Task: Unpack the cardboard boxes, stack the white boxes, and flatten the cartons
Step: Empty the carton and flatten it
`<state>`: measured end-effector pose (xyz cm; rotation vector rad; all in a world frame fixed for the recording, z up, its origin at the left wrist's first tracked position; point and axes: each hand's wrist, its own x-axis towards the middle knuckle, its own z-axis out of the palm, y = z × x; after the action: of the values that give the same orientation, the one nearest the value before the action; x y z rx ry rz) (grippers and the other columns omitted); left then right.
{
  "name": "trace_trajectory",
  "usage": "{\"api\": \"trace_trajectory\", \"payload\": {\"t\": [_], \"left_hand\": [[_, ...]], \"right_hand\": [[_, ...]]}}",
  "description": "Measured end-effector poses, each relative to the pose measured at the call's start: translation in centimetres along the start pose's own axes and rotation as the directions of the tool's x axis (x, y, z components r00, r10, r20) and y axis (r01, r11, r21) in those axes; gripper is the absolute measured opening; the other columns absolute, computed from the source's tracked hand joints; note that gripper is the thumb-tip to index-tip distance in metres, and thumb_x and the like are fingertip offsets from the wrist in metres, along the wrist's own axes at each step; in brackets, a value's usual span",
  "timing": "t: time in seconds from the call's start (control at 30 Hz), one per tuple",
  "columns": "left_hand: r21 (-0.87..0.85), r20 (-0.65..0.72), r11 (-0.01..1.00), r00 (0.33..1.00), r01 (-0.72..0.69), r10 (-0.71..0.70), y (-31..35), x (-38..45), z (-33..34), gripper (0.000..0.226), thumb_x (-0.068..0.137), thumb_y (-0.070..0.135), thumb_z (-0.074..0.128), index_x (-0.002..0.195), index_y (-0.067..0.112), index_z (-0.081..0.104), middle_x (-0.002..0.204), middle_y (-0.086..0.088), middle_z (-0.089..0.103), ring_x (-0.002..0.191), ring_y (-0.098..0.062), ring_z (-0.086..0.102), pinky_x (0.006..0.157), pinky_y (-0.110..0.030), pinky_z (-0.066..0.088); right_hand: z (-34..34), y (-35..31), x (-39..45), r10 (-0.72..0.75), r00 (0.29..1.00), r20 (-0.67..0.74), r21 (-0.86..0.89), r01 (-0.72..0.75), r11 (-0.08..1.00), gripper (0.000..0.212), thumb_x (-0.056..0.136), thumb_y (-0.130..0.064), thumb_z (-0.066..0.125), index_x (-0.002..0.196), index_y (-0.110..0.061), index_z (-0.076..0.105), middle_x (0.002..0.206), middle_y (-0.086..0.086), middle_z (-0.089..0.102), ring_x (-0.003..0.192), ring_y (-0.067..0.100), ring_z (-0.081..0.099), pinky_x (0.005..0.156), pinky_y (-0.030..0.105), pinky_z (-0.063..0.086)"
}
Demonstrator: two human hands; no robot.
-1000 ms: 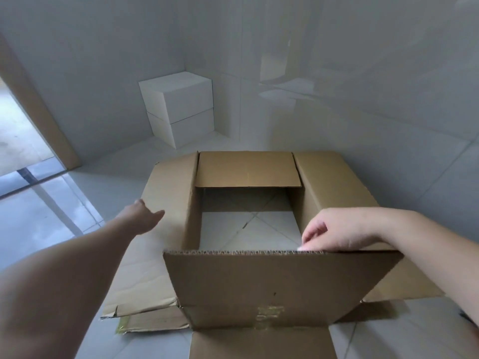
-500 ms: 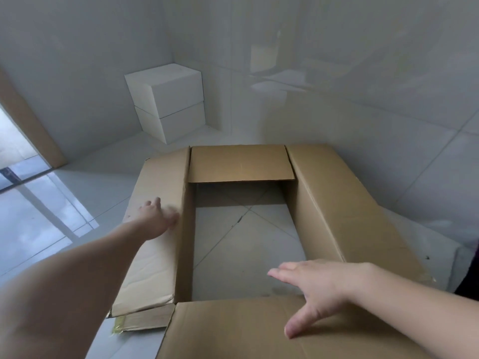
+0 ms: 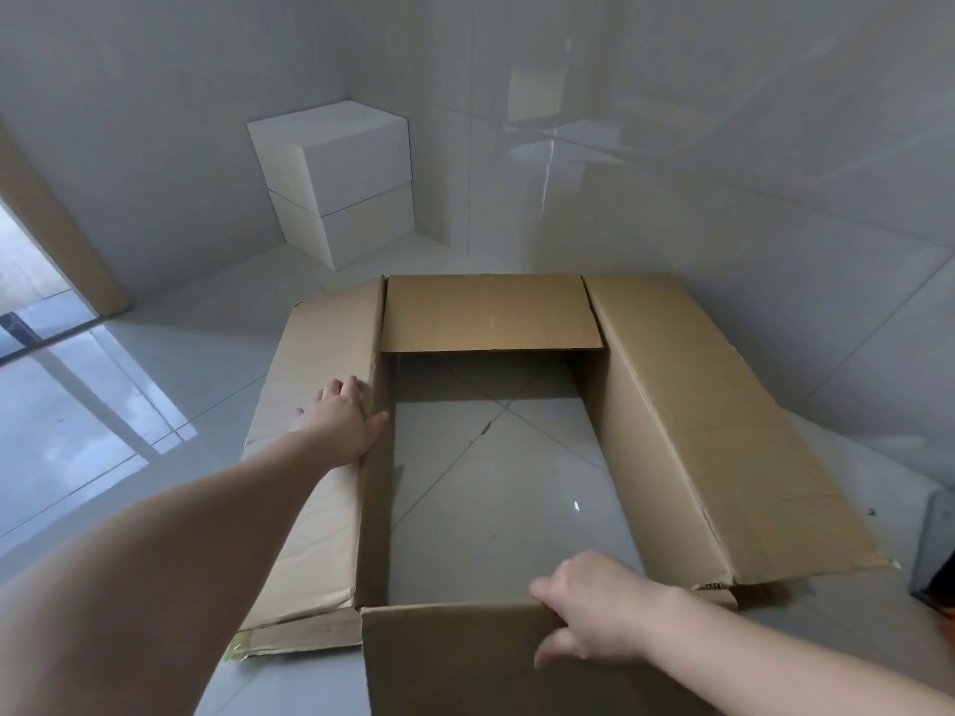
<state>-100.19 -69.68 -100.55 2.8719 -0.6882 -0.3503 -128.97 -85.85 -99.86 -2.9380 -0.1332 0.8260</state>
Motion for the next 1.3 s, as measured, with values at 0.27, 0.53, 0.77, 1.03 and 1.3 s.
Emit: {"api": "trace_trajectory", "payload": {"t": [0.27, 0.53, 0.77, 1.03, 1.3], "left_hand": [[-0.001, -0.064, 0.998, 0.996, -0.065, 0.065, 0.6, 1.9, 0.3, 0.062, 0.090, 0.046, 0.048, 0.139, 0.015, 0.026, 0.141, -0.009, 0.033, 0.131, -0.029, 0.032, 0.105, -0.049, 0.031], [-0.091, -0.053, 0.993, 0.996, -0.077, 0.072, 1.2, 4.9, 0.7, 0.071, 0.085, 0.020, 0.048, 0.146, 0.013, 0.013, 0.151, -0.009, 0.018, 0.140, -0.030, 0.015, 0.112, -0.052, 0.021], [-0.100, -0.024, 0.994, 0.999, -0.049, 0.047, 1.3, 6.1, 2.0, 0.088, 0.082, 0.016, 0.043, 0.149, 0.013, -0.012, 0.158, -0.008, -0.016, 0.145, -0.027, -0.014, 0.116, -0.047, -0.002], [-0.034, 0.000, 0.997, 0.997, -0.074, 0.074, 2.0, 7.4, 1.2, 0.089, 0.085, 0.026, 0.043, 0.147, 0.008, -0.020, 0.155, -0.010, -0.023, 0.143, -0.026, -0.019, 0.115, -0.041, -0.006], [-0.046, -0.047, 0.998, 0.998, -0.042, 0.039, 2.7, 10.9, 0.8, 0.084, 0.084, 0.014, 0.038, 0.147, 0.006, -0.016, 0.156, -0.011, -0.019, 0.145, -0.024, -0.015, 0.117, -0.036, -0.002]], "right_hand": [[-2.9, 2.1, 2.2, -0.030, 0.999, -0.014, 0.074, 0.031, 0.997, 0.071, 0.085, -0.076, 0.022, 0.117, -0.022, 0.055, 0.118, 0.011, 0.060, 0.108, 0.032, 0.056, 0.086, 0.038, 0.045], [-9.3, 7.4, 12.6, 0.320, 0.935, -0.151, 0.039, -0.317, 0.947, 0.070, 0.093, -0.053, 0.044, 0.148, -0.018, 0.018, 0.157, 0.009, 0.014, 0.142, 0.029, 0.019, 0.111, 0.045, 0.028], [-9.4, 10.8, 19.2, 0.428, 0.891, -0.152, 0.072, -0.422, 0.904, 0.077, 0.090, -0.050, 0.051, 0.149, -0.020, 0.012, 0.157, 0.012, 0.009, 0.142, 0.033, 0.015, 0.112, 0.047, 0.024], [-15.5, 14.5, 23.5, 0.306, 0.601, -0.738, -0.061, -0.511, 0.858, 0.086, 0.088, -0.046, 0.048, 0.151, -0.009, 0.004, 0.155, 0.025, 0.003, 0.143, 0.038, 0.007, 0.116, 0.048, 0.007], [-23.6, 19.4, 30.9, 0.368, 0.710, -0.600, -0.021, -0.474, 0.880, 0.095, 0.087, -0.066, 0.035, 0.149, -0.010, -0.011, 0.157, 0.009, -0.017, 0.145, 0.025, -0.014, 0.117, 0.042, -0.003]]}}
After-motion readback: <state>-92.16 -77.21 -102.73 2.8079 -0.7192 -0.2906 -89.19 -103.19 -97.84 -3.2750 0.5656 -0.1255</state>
